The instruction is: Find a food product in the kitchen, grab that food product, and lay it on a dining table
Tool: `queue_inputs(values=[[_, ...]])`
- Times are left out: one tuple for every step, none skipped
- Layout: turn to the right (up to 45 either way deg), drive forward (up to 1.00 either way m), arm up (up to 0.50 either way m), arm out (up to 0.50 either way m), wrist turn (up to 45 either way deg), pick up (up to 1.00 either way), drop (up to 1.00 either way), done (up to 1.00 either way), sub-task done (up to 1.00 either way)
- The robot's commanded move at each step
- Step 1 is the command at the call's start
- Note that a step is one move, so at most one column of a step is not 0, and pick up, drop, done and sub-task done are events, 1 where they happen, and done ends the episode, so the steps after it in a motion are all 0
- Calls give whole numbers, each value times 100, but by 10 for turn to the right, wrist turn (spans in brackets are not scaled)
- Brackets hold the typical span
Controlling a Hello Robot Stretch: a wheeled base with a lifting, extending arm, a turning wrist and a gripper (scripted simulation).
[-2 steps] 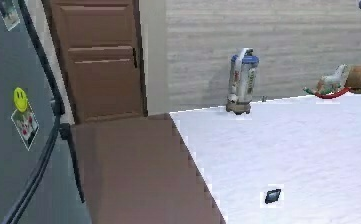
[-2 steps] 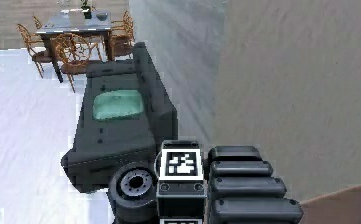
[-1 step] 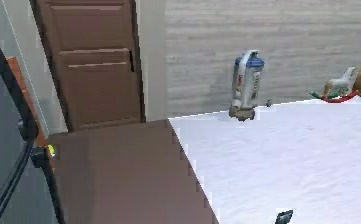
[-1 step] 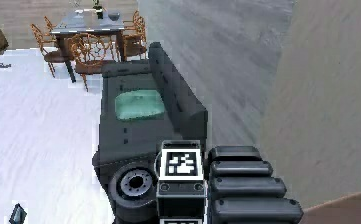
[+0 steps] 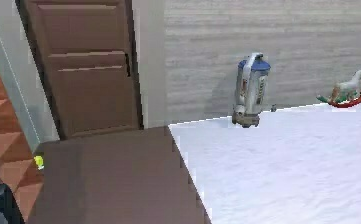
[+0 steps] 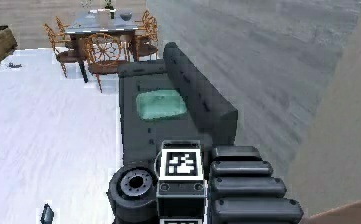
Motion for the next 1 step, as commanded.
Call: queue_inputs(values=[[450,0,0,0,0,0,0,0,0]])
